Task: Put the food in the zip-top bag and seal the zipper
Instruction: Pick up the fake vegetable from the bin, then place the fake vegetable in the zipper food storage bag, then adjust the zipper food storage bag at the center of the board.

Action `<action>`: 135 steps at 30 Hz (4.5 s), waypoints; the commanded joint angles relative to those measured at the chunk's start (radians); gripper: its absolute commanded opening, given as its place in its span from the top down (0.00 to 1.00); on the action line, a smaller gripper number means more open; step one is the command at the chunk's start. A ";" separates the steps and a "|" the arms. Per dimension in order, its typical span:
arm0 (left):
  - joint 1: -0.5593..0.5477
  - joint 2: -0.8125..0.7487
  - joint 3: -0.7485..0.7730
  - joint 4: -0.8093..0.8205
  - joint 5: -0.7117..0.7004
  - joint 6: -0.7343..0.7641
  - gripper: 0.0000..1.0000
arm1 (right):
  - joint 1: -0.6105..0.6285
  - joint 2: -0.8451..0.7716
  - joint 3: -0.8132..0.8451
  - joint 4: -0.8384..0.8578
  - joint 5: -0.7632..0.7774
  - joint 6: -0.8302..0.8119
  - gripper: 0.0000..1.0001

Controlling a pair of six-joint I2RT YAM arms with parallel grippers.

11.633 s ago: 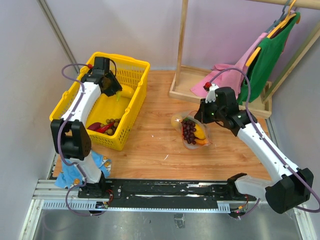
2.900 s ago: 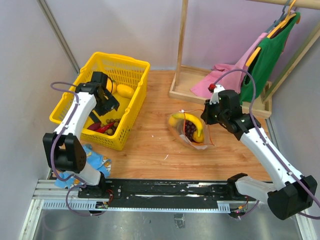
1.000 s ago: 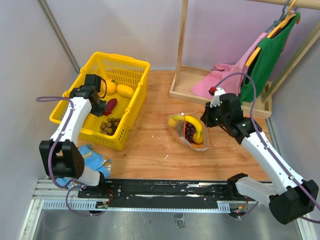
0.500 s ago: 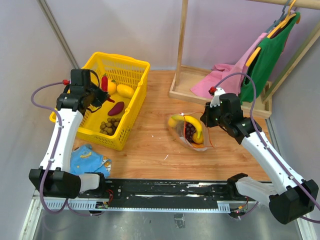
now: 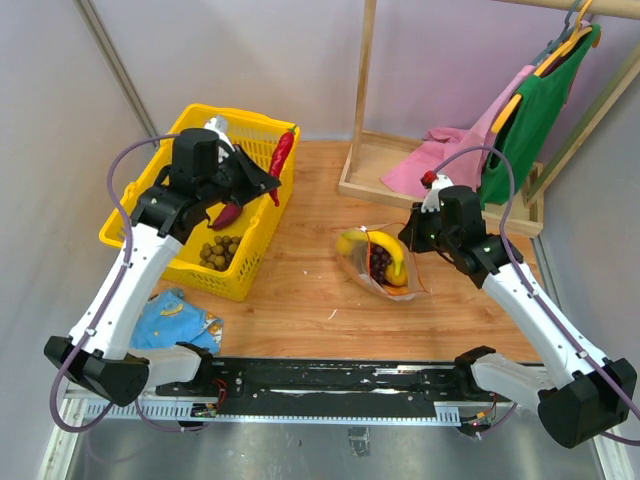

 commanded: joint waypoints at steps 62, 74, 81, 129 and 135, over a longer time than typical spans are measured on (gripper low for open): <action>-0.476 0.503 0.207 -0.183 -0.084 -0.069 1.00 | 0.157 -0.034 -0.091 0.261 0.355 0.361 0.99; -0.484 0.617 0.273 -0.121 -0.183 -0.136 0.92 | 0.166 -0.043 -0.104 0.269 0.308 0.366 0.99; -0.494 0.643 0.256 -0.063 -0.215 -0.144 0.67 | 0.165 -0.033 -0.112 0.293 0.279 0.366 0.99; -0.459 0.503 -0.051 0.135 -0.255 0.073 0.99 | 0.164 -0.008 -0.052 0.232 0.065 0.209 0.99; -0.459 0.395 -0.035 0.096 -0.207 0.028 1.00 | 0.164 0.027 0.031 0.146 0.014 0.078 0.97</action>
